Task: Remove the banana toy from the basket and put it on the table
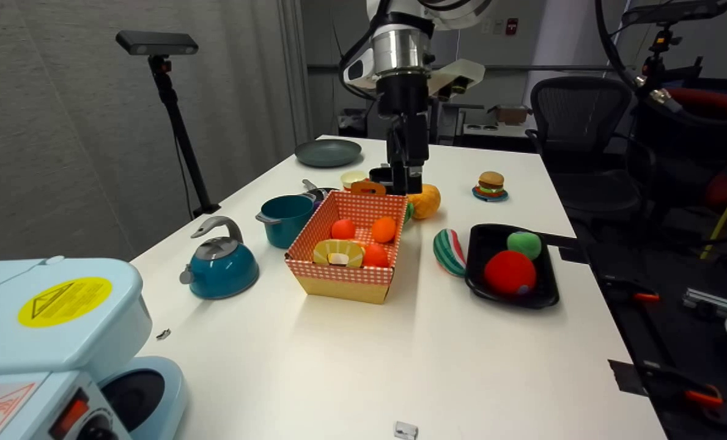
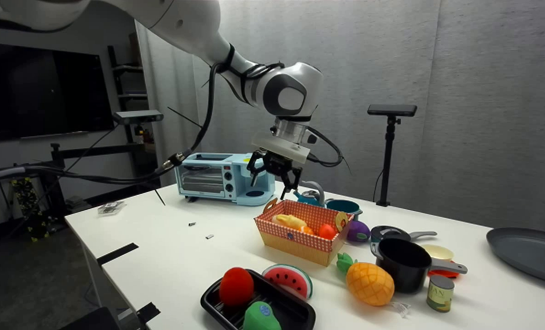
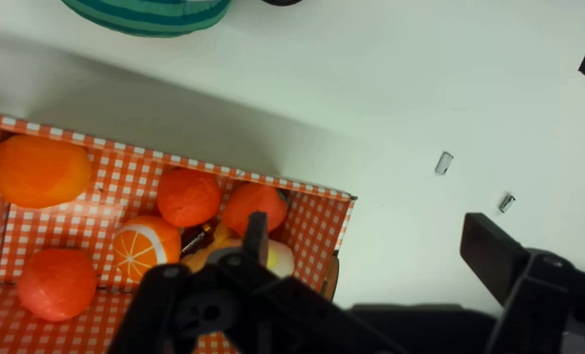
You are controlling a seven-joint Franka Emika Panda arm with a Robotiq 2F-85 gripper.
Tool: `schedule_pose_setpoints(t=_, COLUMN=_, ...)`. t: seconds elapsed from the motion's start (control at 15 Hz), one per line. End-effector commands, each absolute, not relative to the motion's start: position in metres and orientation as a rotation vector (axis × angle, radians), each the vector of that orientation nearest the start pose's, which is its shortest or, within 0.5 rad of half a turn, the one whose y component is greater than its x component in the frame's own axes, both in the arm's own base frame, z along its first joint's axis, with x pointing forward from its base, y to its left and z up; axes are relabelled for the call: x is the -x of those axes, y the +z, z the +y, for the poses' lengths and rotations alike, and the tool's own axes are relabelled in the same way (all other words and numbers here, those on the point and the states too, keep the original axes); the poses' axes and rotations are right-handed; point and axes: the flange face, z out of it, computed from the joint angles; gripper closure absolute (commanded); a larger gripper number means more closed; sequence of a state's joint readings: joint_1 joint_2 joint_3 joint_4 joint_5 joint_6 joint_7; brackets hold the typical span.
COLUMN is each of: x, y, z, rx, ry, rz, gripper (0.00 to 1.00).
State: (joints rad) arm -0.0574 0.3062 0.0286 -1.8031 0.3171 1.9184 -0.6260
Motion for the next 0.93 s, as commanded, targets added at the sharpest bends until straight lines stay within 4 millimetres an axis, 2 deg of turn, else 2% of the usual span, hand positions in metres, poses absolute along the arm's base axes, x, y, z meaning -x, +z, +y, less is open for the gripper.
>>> schedule_pose_setpoints(t=0.0, x=-0.609, y=0.36, z=0.0, rx=2.734, ry=0.101, rz=-0.636, gripper=0.0)
schedule_pose_setpoints(t=0.13, x=-0.612, y=0.358, z=-0.003, rx=2.742, ry=0.079, rz=-0.628, gripper=0.0)
schedule_pose_setpoints(t=0.47, x=-0.636, y=0.353, z=-0.01, rx=2.788, ry=-0.034, rz=-0.597, gripper=0.0)
schedule_pose_setpoints(t=0.87, x=-0.666, y=0.311, z=-0.014, rx=2.837, ry=-0.102, rz=-0.599, gripper=0.0)
